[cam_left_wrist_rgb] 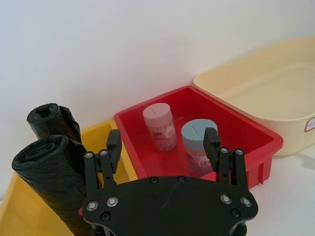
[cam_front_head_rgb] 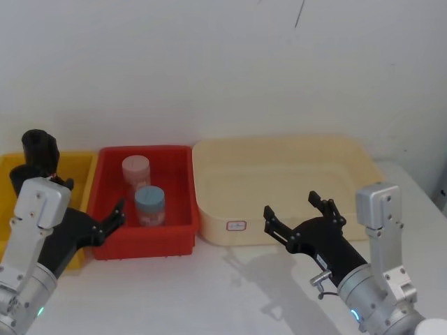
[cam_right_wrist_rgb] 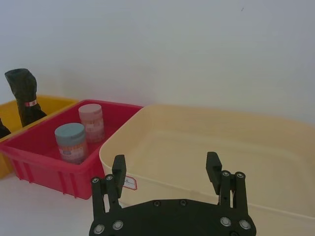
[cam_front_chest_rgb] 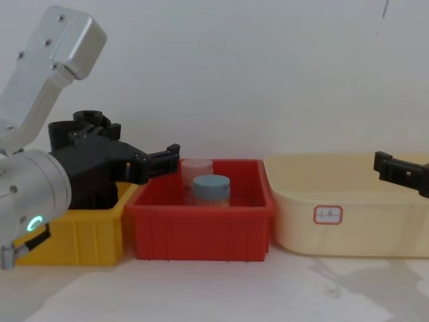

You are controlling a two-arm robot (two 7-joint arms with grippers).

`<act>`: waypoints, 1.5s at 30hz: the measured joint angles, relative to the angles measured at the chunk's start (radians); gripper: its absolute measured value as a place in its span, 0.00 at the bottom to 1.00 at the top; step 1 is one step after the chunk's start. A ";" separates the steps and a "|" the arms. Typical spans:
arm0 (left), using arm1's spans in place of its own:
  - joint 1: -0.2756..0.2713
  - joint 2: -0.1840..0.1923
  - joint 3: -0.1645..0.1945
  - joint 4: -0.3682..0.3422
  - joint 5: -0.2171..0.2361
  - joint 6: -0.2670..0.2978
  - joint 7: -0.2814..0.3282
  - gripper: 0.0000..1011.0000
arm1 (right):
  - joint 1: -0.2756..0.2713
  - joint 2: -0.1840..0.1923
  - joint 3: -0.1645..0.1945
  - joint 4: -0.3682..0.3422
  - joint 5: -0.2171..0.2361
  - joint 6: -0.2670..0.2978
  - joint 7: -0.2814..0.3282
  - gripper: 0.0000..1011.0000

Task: Pick up the garbage bag with the one hand and transfer it to the other hand.

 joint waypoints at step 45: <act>0.104 0.038 -0.136 -0.110 -0.064 0.145 0.052 0.99 | 0.000 0.000 0.000 0.000 0.000 0.000 0.000 0.99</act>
